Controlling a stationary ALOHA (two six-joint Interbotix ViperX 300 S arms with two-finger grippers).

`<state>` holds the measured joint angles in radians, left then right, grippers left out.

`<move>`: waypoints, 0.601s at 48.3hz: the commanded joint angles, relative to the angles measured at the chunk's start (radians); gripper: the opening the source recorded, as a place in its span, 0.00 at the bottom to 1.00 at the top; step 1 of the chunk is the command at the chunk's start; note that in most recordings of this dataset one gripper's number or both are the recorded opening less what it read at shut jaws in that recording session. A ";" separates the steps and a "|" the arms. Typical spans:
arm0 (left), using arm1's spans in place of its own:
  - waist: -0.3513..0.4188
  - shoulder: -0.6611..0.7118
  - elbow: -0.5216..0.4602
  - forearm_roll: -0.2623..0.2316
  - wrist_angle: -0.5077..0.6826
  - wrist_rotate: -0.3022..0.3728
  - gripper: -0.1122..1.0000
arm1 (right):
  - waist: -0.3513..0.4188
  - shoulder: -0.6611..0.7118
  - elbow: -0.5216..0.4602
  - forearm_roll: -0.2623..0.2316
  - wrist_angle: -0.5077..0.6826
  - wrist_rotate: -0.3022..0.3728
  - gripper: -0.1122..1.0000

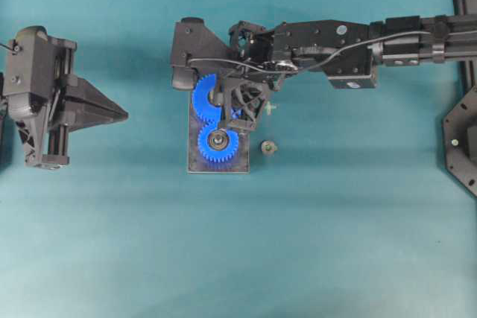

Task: Insert the washer onto the shaft.
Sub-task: 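Carry the washer over the upper gear's shaft and lower it on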

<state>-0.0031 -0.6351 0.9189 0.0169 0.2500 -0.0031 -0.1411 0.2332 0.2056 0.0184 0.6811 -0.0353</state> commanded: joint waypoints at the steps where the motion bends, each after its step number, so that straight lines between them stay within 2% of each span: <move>1: -0.002 -0.006 -0.009 0.002 -0.008 -0.002 0.11 | -0.009 -0.009 -0.023 -0.002 0.008 0.012 0.39; 6: -0.002 -0.006 -0.011 0.002 -0.009 -0.002 0.11 | -0.009 -0.008 -0.031 -0.003 0.023 0.014 0.41; 8: -0.002 -0.006 -0.011 0.002 -0.009 -0.002 0.11 | -0.011 -0.009 -0.035 -0.003 0.025 0.015 0.50; 12: -0.002 -0.006 -0.011 0.002 -0.008 -0.002 0.11 | -0.014 -0.009 -0.043 -0.003 0.025 0.021 0.73; 15: -0.002 -0.006 -0.011 0.003 -0.009 -0.002 0.11 | -0.015 -0.012 -0.046 -0.003 0.025 0.023 0.84; 29: -0.002 -0.006 -0.009 0.003 -0.009 -0.002 0.11 | -0.005 -0.106 -0.009 -0.003 0.035 0.017 0.83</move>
<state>-0.0031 -0.6351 0.9219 0.0169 0.2500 -0.0031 -0.1565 0.2025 0.1887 0.0138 0.7118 -0.0215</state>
